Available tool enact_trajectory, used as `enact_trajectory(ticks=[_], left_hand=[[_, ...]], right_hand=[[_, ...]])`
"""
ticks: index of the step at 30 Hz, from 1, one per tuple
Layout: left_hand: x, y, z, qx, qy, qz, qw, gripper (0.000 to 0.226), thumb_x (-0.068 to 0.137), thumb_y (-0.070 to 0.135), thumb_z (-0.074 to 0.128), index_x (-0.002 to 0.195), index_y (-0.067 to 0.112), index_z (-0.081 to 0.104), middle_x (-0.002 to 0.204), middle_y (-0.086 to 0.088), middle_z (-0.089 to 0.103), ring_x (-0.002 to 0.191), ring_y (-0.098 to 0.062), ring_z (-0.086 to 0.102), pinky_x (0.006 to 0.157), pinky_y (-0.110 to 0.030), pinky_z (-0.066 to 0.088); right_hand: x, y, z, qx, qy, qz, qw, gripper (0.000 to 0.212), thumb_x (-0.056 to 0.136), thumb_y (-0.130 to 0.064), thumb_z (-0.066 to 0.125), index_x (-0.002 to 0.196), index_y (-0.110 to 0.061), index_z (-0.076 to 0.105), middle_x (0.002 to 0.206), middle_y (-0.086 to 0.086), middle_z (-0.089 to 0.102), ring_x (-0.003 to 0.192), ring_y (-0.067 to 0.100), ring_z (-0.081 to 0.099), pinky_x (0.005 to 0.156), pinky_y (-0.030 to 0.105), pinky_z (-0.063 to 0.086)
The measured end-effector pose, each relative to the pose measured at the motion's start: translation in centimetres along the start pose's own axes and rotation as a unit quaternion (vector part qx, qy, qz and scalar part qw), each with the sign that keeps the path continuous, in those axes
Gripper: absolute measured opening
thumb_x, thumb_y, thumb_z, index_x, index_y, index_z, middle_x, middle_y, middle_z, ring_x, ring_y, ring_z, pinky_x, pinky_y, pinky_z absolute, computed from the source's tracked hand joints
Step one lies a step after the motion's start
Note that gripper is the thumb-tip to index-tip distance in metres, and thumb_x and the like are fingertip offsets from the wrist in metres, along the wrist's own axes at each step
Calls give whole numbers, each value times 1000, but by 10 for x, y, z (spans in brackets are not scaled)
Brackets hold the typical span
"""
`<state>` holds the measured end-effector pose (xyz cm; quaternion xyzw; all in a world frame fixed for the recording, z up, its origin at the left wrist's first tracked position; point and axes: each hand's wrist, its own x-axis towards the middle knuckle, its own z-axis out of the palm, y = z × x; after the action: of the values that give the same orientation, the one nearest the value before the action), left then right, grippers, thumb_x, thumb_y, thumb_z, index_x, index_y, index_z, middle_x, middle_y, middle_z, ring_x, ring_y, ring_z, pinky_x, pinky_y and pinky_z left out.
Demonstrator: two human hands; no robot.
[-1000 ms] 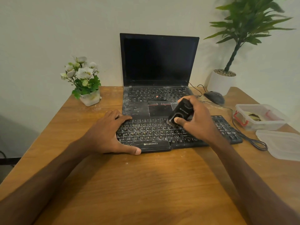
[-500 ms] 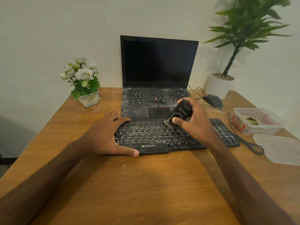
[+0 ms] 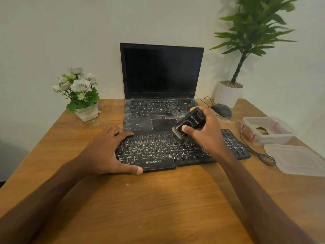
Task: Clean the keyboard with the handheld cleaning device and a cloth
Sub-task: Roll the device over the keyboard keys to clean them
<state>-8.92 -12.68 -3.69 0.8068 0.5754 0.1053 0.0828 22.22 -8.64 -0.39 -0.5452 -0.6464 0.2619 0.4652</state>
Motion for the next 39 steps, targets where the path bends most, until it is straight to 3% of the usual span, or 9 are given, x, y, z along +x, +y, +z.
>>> enact_trajectory(ticks=[4,9,20,23,27,33,39], left_hand=[[1,1,-1,0,-1,1,1000,131,47,110,53,156,39,35,119,19,37,111,-3,37,92,-30,41],[1,1,0,4,-7,-3,1000,132,47,110,51,157,39,32,122,19,36,113,-4,36,90,-29,37],[2,0,2,9,1,-4,1000,132,48,110,53,157,38,32,123,20,35,115,-5,36,91,-29,37],[1,1,2,4,1,-5,1000,133,47,110,52,157,38,33,124,19,35,117,-5,35,95,-32,39],[0,1,3,9,6,-2,1000,133,47,111,50,156,37,34,125,17,37,117,-7,36,97,-32,40],[0,1,5,3,12,-5,1000,132,48,110,51,156,35,35,127,16,38,120,-7,37,101,-36,44],[1,-1,7,0,12,-5,1000,132,48,110,50,156,36,35,127,14,38,119,-8,38,103,-38,45]], right_hand=[[0,0,-8,-58,15,-25,998,64,79,-9,83,131,-22,48,104,-14,58,89,0,58,64,11,49],[3,7,-16,-82,27,-20,996,65,77,-11,84,130,-21,48,110,-7,60,101,11,60,70,14,48],[0,7,-6,-148,-27,-29,988,66,76,-12,85,130,-20,48,111,-4,61,100,14,59,66,10,41],[-3,1,0,-157,-46,-42,986,64,75,-12,85,126,-22,48,109,-4,61,102,15,58,72,15,44],[-7,-3,5,-172,-49,-58,982,63,75,-16,86,124,-24,48,105,-7,60,101,17,60,85,35,55],[-2,-8,15,-162,-65,-70,982,63,76,-13,85,127,-23,47,109,-4,60,102,17,60,76,23,49],[7,-15,29,-137,-139,-89,977,62,76,-10,85,126,-22,50,111,-7,61,100,11,62,68,13,49]])
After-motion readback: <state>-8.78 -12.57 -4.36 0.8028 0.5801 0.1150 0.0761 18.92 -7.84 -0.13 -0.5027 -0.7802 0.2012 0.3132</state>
